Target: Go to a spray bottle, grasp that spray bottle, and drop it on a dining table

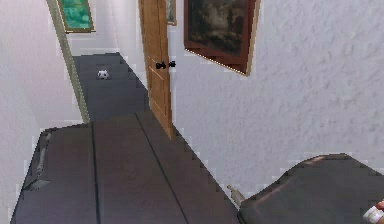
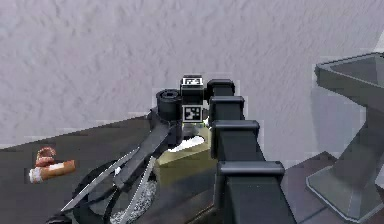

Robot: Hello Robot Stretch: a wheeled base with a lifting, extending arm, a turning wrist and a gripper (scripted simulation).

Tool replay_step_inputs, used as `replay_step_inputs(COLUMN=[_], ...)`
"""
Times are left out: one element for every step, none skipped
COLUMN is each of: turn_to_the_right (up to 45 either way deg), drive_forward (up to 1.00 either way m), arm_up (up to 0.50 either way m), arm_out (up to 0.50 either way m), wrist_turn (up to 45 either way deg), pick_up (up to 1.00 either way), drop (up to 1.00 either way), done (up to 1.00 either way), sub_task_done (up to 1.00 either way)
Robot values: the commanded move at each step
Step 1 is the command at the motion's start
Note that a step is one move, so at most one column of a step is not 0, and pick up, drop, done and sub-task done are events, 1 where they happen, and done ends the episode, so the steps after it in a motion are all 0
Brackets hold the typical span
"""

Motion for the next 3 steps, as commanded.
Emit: replay_step_inputs(turn_to_the_right=[0.0, 0.0, 0.0], drive_forward=[0.00, 0.00, 0.00], arm_up=[0.00, 0.00, 0.00], arm_out=[0.00, 0.00, 0.00], wrist_turn=[45.0, 45.0, 24.0], pick_up=[0.00, 0.00, 0.00], drop=[0.00, 0.00, 0.00], done=[0.00, 0.00, 0.00], sub_task_done=[0.00, 0.00, 0.00])
